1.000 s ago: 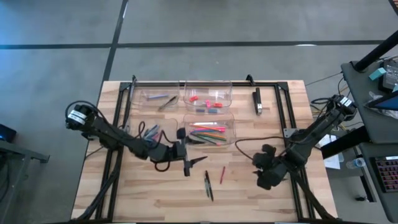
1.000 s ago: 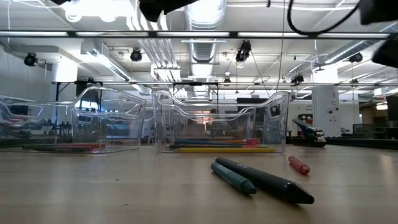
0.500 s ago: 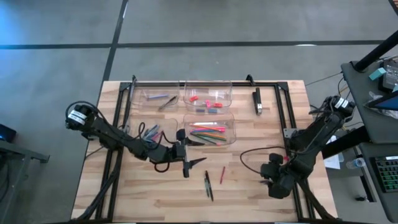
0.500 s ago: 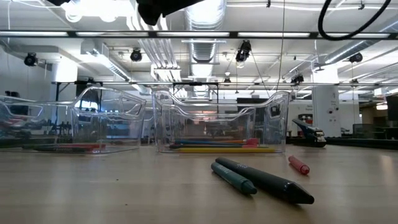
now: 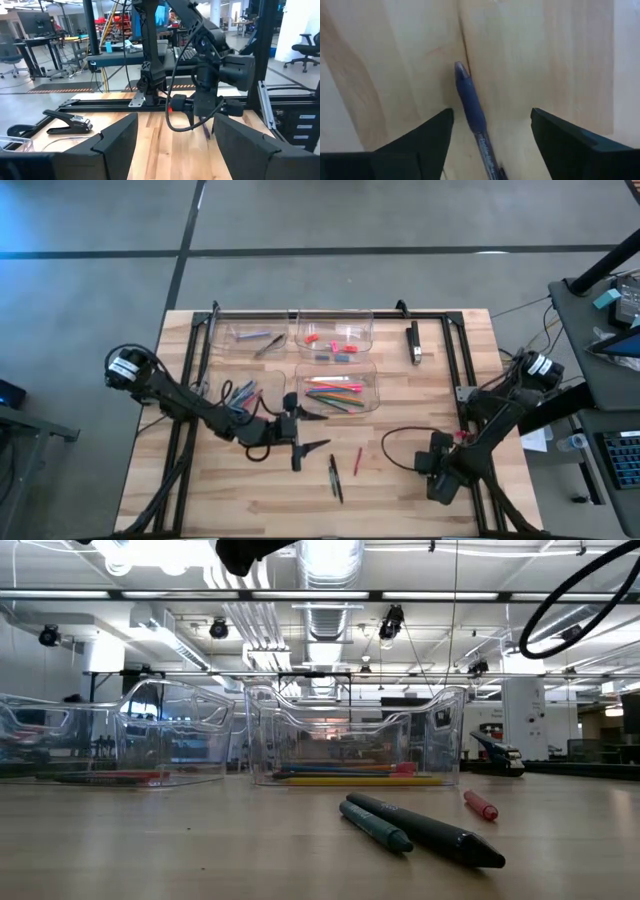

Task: Sort crayons/erasers/pens/pencils in bins
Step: Put the violet ball pen into the top left transparent bin

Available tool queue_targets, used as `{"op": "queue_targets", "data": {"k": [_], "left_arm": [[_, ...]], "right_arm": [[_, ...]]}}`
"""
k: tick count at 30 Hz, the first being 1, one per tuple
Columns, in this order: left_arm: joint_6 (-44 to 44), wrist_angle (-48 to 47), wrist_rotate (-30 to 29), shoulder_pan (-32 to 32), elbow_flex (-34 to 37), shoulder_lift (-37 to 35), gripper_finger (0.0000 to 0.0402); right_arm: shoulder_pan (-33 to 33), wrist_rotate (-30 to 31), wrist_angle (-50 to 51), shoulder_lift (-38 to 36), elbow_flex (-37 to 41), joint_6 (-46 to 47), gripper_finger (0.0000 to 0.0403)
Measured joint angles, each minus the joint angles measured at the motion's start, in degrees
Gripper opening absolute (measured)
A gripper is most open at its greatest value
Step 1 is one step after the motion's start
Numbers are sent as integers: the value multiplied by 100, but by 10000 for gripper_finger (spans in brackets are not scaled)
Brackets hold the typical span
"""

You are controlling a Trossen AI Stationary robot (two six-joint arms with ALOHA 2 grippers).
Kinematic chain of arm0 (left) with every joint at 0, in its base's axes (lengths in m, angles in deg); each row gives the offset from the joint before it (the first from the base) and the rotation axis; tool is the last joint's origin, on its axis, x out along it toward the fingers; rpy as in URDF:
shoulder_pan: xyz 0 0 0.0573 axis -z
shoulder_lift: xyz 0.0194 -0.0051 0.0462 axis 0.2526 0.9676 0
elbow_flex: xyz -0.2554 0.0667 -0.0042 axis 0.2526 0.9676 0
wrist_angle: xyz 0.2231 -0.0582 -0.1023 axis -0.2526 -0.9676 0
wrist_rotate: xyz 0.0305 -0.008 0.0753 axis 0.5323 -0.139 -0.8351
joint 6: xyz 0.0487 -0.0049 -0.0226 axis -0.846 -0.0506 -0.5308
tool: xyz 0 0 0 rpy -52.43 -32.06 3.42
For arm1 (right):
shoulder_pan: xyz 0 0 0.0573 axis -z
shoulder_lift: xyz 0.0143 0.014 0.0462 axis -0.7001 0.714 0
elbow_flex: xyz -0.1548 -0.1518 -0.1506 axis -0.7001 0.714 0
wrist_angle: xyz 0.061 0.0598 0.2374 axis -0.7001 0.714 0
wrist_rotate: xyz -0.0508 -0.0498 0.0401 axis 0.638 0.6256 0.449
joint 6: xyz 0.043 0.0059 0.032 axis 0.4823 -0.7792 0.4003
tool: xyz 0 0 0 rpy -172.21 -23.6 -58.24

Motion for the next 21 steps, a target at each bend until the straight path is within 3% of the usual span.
{"op": "queue_targets", "data": {"k": [7, 21], "left_arm": [[0, 45, 2, 122, 0, 0, 244], [153, 40, 3, 264, -2, 0, 244]], "right_arm": [[-44, -130, -315, 284, 141, 25, 214], [-57, -245, -1086, 166, 685, 78, 46]]}}
